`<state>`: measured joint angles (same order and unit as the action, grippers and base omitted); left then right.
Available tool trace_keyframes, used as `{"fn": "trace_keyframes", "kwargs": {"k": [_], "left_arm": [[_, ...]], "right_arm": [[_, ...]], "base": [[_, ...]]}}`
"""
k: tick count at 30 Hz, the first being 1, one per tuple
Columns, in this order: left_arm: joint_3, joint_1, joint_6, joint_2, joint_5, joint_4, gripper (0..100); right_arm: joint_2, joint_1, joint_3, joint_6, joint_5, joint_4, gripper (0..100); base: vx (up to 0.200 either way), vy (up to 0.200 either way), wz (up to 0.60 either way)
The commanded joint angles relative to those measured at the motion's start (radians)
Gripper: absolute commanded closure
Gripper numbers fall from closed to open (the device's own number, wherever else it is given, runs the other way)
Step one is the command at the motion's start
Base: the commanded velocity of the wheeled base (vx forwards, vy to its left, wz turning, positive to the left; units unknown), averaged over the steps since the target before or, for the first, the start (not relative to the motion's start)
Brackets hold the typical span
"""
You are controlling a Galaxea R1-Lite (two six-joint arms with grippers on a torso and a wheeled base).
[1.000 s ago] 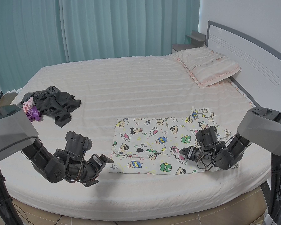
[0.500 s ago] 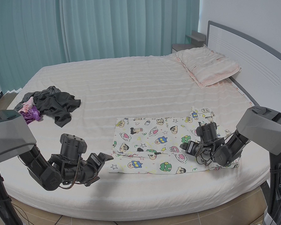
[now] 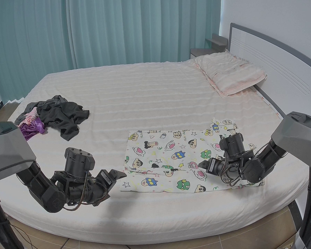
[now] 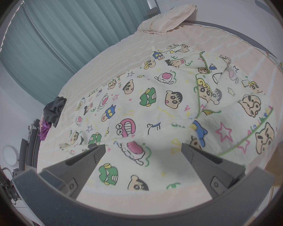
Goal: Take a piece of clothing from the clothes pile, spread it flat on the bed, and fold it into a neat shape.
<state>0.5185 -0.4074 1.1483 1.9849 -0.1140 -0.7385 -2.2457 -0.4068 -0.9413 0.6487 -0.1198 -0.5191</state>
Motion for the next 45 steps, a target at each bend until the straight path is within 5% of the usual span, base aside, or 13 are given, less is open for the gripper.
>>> {"fn": "trace_keyframes", "kwargs": {"k": [1, 8, 16, 45], "left_arm": [[-0.003, -0.007, -0.002, -0.018, 0.004, -0.001, 0], [-0.002, -0.001, 0.005, -0.024, 0.004, -0.001, 0], [-0.002, -0.005, 0.008, -0.023, -0.004, -0.009, 0], [-0.002, -0.063, 0.022, -0.017, 0.024, -0.018, 0]], "right_arm": [[0.132, -0.004, 0.096, 0.006, 0.026, -0.007, 0], [0.268, -0.003, 0.276, 0.042, 0.035, -0.085, 0], [0.239, 0.006, 0.417, 0.035, 0.061, -0.344, 0], [0.290, 0.020, 0.440, 0.012, 0.058, -0.344, 0]], "base": [[0.000, 0.000, 0.00], [0.114, 0.000, 0.00], [0.125, 0.000, 0.00], [0.000, -0.131, 0.00]]}}
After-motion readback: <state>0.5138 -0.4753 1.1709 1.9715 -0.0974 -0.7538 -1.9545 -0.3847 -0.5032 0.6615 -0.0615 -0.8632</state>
